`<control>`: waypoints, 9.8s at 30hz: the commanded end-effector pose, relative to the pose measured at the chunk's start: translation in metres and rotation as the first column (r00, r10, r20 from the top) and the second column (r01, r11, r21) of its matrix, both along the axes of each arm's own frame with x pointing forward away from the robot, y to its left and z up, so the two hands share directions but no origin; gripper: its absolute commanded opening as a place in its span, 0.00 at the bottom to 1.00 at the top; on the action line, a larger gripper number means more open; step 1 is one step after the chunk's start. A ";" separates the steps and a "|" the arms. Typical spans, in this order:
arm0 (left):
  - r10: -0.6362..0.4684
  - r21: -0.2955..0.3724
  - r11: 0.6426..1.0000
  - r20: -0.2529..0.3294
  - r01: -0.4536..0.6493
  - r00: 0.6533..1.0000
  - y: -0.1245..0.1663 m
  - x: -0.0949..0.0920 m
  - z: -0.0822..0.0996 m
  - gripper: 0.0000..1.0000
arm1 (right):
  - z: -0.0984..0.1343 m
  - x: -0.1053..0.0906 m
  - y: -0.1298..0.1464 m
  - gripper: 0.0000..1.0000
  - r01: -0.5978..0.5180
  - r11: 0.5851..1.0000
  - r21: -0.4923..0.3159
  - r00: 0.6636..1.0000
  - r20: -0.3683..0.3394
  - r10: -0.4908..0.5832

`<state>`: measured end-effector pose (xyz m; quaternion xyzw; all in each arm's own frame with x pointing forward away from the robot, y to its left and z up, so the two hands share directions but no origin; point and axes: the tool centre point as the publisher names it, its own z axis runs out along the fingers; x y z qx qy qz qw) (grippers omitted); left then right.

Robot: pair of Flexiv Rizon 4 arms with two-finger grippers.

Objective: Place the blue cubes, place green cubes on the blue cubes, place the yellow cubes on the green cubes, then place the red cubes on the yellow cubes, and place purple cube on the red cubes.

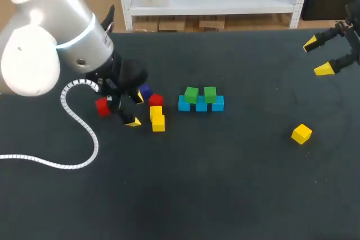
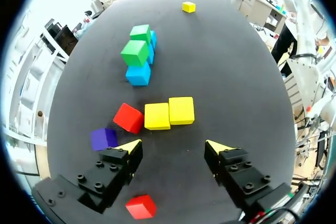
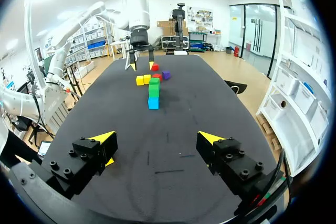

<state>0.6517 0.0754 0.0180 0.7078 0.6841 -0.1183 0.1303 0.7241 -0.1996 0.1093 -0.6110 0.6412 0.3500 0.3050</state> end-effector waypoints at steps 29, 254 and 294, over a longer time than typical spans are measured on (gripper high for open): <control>0.006 -0.022 1.000 -0.012 -0.006 1.000 -0.029 0.026 -0.026 0.50 | 0.000 0.000 0.000 1.00 0.000 1.000 0.001 1.000 0.000 0.000; -0.156 -0.039 0.987 -0.006 0.156 0.988 -0.049 -0.011 -0.028 0.69 | 0.000 0.000 0.000 1.00 0.000 1.000 0.001 1.000 0.000 0.000; -0.207 -0.029 0.978 0.039 0.208 0.978 -0.064 0.059 0.044 0.00 | 0.000 0.000 0.000 1.00 0.000 1.000 0.001 1.000 0.000 0.000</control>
